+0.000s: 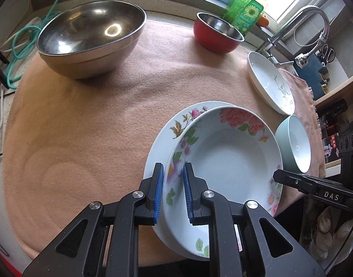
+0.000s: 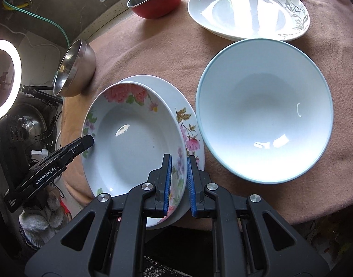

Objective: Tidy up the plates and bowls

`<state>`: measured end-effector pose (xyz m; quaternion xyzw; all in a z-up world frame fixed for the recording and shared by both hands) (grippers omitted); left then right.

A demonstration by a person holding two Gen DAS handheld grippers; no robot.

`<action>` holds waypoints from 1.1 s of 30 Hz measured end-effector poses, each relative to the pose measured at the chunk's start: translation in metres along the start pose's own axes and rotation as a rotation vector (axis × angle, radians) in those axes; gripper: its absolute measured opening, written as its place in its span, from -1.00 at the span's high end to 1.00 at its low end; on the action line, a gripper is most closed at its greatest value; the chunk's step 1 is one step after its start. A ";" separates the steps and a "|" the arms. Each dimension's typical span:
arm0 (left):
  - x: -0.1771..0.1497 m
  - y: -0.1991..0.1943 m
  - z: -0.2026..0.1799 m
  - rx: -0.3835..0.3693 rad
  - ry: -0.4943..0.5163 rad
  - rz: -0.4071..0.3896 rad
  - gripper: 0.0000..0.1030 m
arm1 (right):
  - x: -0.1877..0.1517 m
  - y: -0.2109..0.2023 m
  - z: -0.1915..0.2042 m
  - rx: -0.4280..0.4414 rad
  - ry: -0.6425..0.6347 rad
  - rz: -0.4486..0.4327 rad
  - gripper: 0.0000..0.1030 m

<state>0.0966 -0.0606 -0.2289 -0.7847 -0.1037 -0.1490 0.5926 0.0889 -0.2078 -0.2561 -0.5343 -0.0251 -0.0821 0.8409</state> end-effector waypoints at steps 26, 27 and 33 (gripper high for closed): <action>0.000 -0.003 -0.005 0.046 0.051 -0.010 0.70 | 0.002 -0.002 0.006 -0.092 -0.071 -0.064 0.67; 0.001 -0.005 -0.005 0.047 0.054 -0.016 0.70 | 0.001 -0.004 0.006 -0.090 -0.070 -0.070 0.63; 0.005 -0.022 -0.004 0.034 0.047 -0.055 0.70 | -0.004 -0.017 0.005 -0.097 -0.056 -0.092 0.56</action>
Point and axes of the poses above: each gripper's, at about its wrist camera, not at the fingertips, and y roughly the way its jaws point, z to its left, x to its top, the point moved 8 cm from there along y, roughly the way its jaws point, and after that the axes turned 7 degrees about y, right-handed, at the moved point
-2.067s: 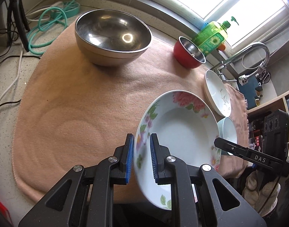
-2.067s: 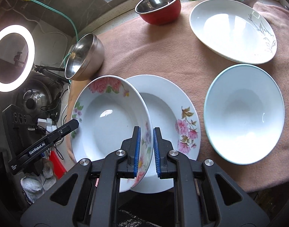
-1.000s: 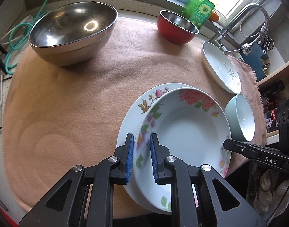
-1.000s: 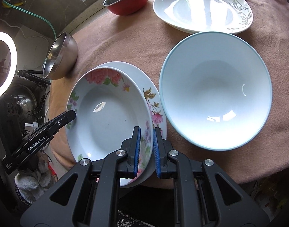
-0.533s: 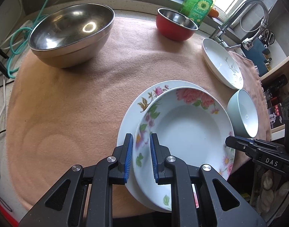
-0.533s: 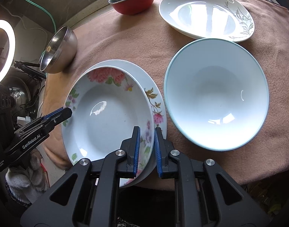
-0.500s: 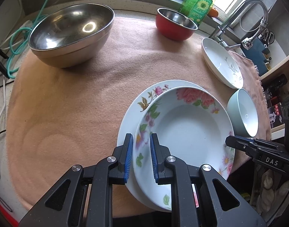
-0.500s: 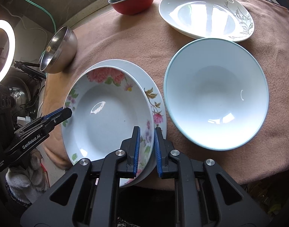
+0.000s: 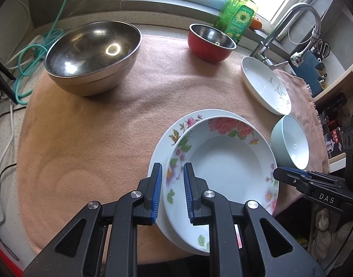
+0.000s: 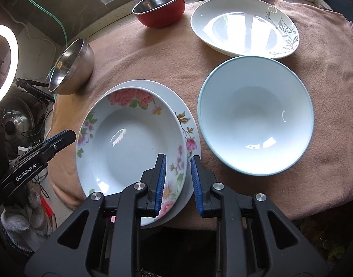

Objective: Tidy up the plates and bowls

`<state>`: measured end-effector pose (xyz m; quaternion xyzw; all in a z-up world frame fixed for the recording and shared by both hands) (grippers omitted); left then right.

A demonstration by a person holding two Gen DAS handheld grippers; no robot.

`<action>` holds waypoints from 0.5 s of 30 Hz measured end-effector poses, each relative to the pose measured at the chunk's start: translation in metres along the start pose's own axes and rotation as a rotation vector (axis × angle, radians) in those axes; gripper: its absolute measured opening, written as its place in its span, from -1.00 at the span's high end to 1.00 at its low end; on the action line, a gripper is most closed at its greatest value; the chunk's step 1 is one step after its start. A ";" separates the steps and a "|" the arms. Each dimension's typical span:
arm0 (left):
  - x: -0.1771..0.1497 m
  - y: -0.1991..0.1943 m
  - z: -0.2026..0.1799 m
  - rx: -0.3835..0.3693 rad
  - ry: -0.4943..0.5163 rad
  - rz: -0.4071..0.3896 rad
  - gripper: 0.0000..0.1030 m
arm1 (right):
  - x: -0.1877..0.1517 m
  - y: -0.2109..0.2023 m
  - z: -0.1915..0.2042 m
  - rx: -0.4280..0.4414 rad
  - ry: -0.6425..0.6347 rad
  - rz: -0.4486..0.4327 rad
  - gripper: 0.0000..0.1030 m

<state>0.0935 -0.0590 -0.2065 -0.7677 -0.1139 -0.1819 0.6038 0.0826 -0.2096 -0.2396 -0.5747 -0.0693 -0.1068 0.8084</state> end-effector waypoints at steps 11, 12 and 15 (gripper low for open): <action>0.022 -0.032 -0.019 -0.079 0.027 -0.081 0.69 | -0.014 -0.057 0.017 0.070 0.011 -0.107 0.19; 0.022 -0.032 -0.021 -0.089 0.028 -0.080 0.69 | -0.015 -0.063 0.017 0.072 0.017 -0.121 0.19; 0.024 -0.034 -0.027 -0.126 0.034 -0.077 0.63 | -0.011 -0.083 0.012 0.072 0.037 -0.168 0.05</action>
Point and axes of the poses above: each gripper's, at about its wrist camera, not at the fingertips, and y roughly the way its jaws point, z to its left, x to its top, the point moved 8 cm from there along y, roughly the way its jaws point, and after that the axes turned 7 degrees about y, right-handed, at the moved point
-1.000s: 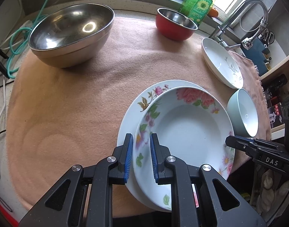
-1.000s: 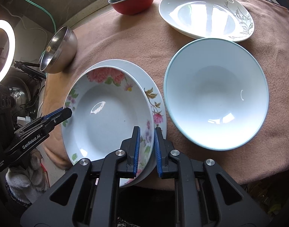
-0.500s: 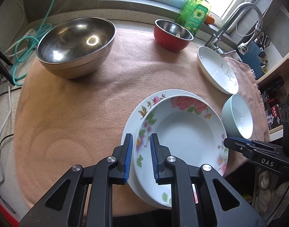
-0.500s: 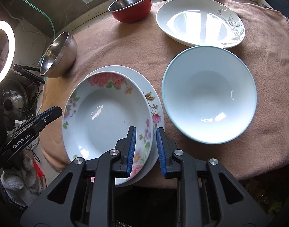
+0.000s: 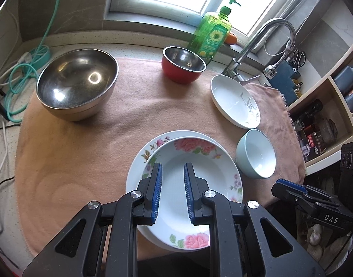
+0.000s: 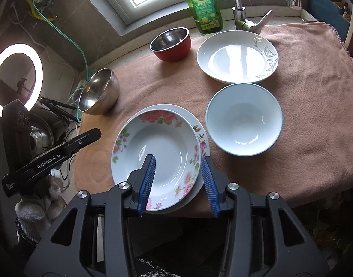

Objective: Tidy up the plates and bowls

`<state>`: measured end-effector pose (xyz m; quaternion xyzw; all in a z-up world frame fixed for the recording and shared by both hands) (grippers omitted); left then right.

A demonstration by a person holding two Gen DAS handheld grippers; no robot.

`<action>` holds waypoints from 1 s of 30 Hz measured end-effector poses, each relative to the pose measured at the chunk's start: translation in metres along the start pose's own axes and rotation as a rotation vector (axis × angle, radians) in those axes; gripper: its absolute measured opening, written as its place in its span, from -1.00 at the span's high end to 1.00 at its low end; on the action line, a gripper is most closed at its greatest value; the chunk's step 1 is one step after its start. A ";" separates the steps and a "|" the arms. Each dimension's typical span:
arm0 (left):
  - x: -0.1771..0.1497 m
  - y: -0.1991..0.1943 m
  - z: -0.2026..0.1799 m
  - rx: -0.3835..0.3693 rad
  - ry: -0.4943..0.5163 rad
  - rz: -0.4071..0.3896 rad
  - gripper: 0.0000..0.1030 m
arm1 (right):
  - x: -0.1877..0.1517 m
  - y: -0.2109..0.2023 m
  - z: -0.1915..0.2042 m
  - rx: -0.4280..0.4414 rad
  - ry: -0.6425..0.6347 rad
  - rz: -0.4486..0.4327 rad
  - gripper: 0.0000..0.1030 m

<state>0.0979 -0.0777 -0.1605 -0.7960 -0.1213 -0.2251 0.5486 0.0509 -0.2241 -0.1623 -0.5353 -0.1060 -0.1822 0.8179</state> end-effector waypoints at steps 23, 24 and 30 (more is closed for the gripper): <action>0.050 0.037 -0.059 0.005 -0.122 -0.040 0.32 | 0.138 -0.016 -0.112 -0.024 -0.133 -0.106 -0.46; 0.053 0.042 -0.062 0.007 -0.131 -0.042 0.32 | 0.144 -0.011 -0.117 -0.027 -0.140 -0.105 -0.46; 0.073 0.077 -0.076 0.019 -0.160 -0.029 0.32 | 0.180 0.005 -0.138 -0.007 -0.183 -0.148 -0.46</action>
Point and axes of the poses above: each gripper's, at about its wrist camera, not at the fingertips, and y roughly the way its jaws point, z to its left, x to its top, the point moved 8 cm from there along y, roughly the way its jaws point, and after that the axes turned 7 degrees about y, right-handed, at the moved point
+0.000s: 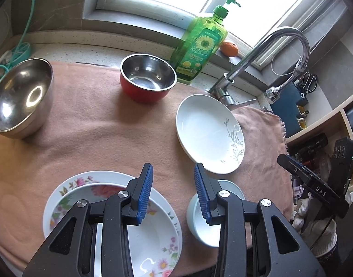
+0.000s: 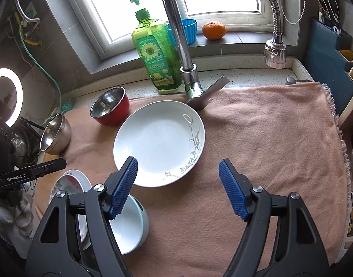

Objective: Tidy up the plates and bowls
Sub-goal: 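Move the right gripper to the white grey-leaf plate rim and grasp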

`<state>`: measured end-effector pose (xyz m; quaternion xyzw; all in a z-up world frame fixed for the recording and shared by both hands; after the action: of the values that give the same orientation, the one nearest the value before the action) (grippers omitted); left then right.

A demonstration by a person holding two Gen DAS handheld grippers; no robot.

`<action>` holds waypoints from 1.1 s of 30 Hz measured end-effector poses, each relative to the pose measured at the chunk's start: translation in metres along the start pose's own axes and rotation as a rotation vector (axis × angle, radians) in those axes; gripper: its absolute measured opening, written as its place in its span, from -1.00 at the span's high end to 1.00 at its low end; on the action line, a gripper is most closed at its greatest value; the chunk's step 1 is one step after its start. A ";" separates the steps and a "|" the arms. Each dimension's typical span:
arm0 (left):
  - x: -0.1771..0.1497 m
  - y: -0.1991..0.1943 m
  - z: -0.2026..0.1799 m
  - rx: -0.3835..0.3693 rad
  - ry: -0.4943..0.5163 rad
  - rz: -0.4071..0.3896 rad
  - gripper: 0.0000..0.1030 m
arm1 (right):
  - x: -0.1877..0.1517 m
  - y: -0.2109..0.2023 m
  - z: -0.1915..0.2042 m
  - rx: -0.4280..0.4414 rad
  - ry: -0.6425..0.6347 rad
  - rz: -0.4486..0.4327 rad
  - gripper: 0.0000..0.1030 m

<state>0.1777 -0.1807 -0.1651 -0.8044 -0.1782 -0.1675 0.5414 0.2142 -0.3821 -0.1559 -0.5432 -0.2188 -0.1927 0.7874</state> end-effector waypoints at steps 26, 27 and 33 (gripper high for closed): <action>0.023 0.084 0.001 0.006 -0.118 0.114 0.65 | 0.032 0.109 -0.043 0.135 0.084 0.264 0.46; 0.024 0.086 0.000 0.003 -0.114 0.119 0.65 | 0.032 0.111 -0.043 0.139 0.087 0.271 0.50; 0.024 0.095 -0.002 0.006 -0.106 0.134 0.67 | 0.031 0.117 -0.039 0.143 0.075 0.290 0.59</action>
<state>0.2431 -0.2135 -0.2300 -0.8207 -0.1529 -0.0874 0.5436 0.3083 -0.3816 -0.2413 -0.5041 -0.1216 -0.0811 0.8512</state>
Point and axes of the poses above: each gripper's, at about its wrist camera, not at the fingertips, and y roughly the way its jaws point, z to its left, x to its top, the point moved 8 cm from there along y, roughly the way its jaws point, and after that the axes turned 7 degrees about y, right-handed, at the moved point
